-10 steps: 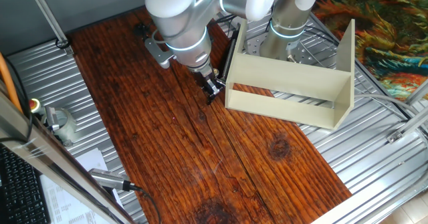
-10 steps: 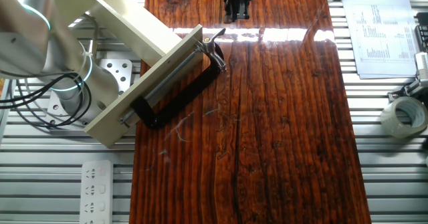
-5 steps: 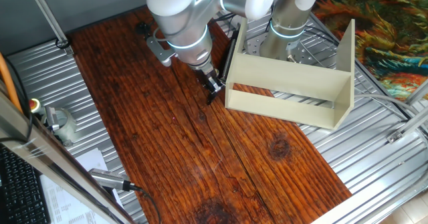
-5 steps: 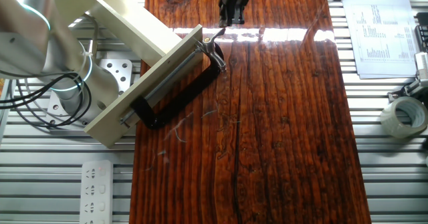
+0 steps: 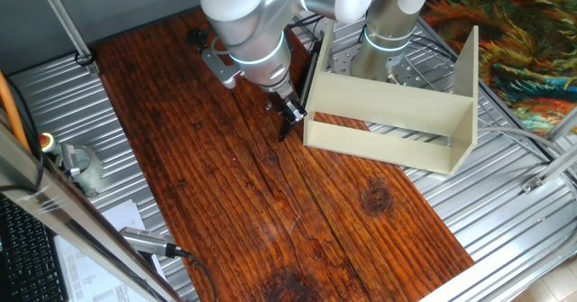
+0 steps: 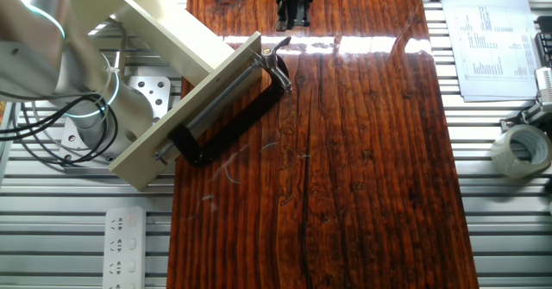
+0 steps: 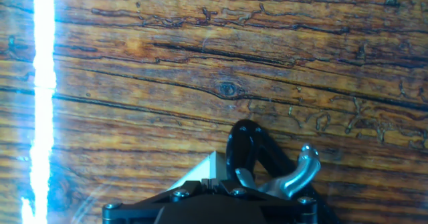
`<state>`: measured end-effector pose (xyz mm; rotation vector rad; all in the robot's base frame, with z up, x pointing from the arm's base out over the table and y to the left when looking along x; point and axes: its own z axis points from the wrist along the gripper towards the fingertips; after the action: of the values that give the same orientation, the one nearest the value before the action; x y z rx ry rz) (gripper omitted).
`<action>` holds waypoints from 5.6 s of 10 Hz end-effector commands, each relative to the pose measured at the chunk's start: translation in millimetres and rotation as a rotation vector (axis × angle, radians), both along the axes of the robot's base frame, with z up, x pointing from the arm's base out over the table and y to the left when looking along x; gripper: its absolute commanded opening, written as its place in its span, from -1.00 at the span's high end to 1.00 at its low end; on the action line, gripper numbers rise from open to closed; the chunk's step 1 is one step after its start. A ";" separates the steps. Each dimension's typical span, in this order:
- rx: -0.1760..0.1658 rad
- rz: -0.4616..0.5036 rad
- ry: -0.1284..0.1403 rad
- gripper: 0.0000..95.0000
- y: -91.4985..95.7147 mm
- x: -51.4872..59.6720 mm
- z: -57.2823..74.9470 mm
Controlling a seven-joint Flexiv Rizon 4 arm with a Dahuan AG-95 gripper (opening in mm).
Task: Turn off the water tap
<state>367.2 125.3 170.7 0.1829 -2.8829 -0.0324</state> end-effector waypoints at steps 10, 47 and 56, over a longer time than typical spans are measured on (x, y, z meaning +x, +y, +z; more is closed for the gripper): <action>-0.021 0.004 -0.008 1.00 -7.2 7.4 -8.8; -0.095 0.021 -0.089 1.00 -39.2 20.0 3.4; -0.043 0.009 -0.094 1.00 -32.7 19.6 1.3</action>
<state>386.4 92.8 172.1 0.1947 -2.9736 0.0402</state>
